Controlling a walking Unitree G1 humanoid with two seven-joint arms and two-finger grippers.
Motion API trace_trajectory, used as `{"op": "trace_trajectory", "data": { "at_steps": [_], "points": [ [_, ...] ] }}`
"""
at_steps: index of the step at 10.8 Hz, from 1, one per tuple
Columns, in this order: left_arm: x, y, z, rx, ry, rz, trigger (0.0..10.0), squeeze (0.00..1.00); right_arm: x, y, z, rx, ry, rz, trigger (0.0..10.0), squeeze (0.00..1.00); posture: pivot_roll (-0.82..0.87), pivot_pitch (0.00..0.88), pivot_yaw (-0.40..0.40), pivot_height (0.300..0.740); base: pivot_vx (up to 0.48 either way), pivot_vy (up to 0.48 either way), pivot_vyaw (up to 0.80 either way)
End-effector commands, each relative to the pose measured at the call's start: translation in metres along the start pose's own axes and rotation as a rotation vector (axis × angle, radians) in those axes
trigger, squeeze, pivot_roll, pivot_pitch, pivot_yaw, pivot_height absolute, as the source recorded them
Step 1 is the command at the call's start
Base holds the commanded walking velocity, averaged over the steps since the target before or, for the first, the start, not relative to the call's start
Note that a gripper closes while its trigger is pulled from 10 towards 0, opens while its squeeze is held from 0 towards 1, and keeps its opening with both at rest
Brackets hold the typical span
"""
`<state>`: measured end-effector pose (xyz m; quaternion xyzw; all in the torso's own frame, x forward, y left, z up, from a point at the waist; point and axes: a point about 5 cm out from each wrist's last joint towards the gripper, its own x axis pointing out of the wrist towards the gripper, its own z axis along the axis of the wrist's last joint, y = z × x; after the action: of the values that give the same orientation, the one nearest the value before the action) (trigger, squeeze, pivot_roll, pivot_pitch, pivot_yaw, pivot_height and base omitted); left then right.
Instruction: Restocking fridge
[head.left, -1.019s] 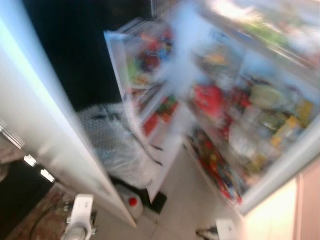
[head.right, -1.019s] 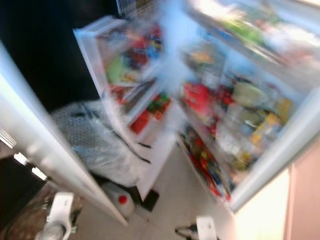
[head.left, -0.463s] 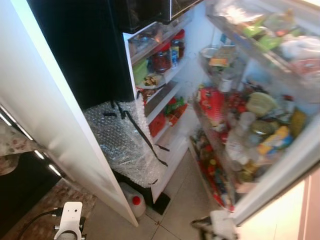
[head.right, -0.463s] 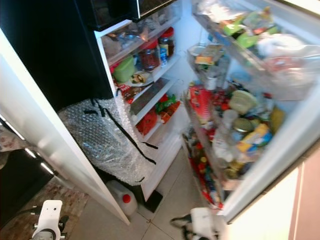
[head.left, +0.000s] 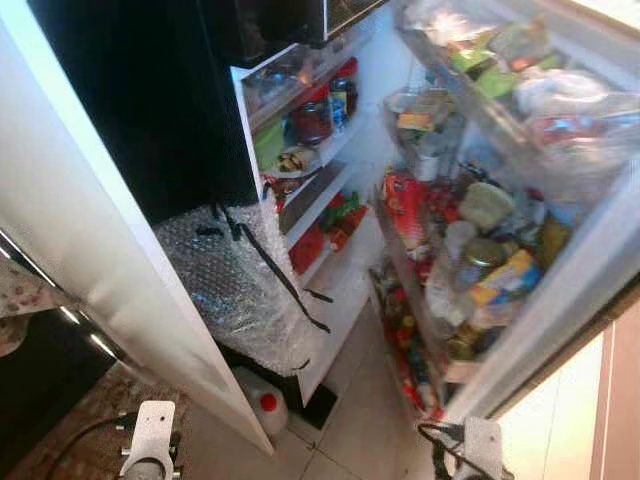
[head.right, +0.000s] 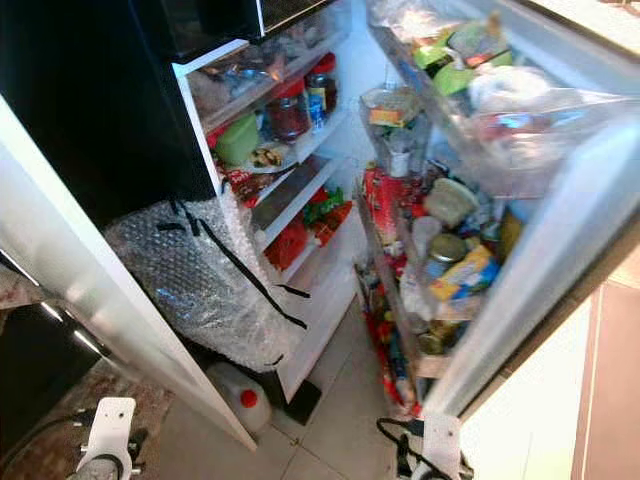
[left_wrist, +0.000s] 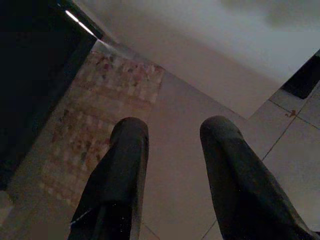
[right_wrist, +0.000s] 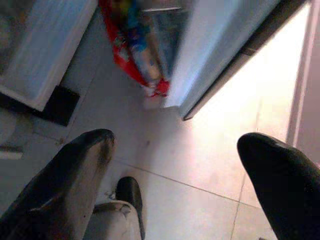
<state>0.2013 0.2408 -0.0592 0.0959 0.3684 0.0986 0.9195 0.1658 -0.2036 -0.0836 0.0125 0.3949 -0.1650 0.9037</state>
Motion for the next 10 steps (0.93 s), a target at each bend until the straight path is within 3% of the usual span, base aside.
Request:
{"op": "trace_trajectory", "data": {
  "at_steps": [1,4,6,10],
  "points": [
    [-0.001,0.002,-0.003,0.003,0.013,0.010,10.0,0.00,-0.003,-0.010,-0.009,0.045,0.033,-0.063,10.0,0.00,-0.11,0.016,0.058,0.740,0.000,0.000,0.00],
    [-0.002,-0.001,-0.006,0.005,0.017,0.007,10.0,0.00,-0.006,-0.017,-0.022,0.051,0.103,-0.101,10.0,0.00,-0.13,0.023,0.059,0.740,0.000,0.000,0.00],
    [-0.003,-0.009,-0.008,0.011,0.024,-0.017,10.0,0.00,-0.008,-0.054,-0.021,0.091,0.093,-0.335,10.0,0.00,-0.13,0.026,0.063,0.740,0.000,0.000,0.00],
    [-0.002,-0.014,-0.006,0.002,0.023,-0.022,10.0,0.00,-0.008,-0.083,-0.003,0.126,-0.002,-0.525,10.0,0.00,-0.14,0.006,0.051,0.740,0.000,0.000,0.00]
  ]
}}
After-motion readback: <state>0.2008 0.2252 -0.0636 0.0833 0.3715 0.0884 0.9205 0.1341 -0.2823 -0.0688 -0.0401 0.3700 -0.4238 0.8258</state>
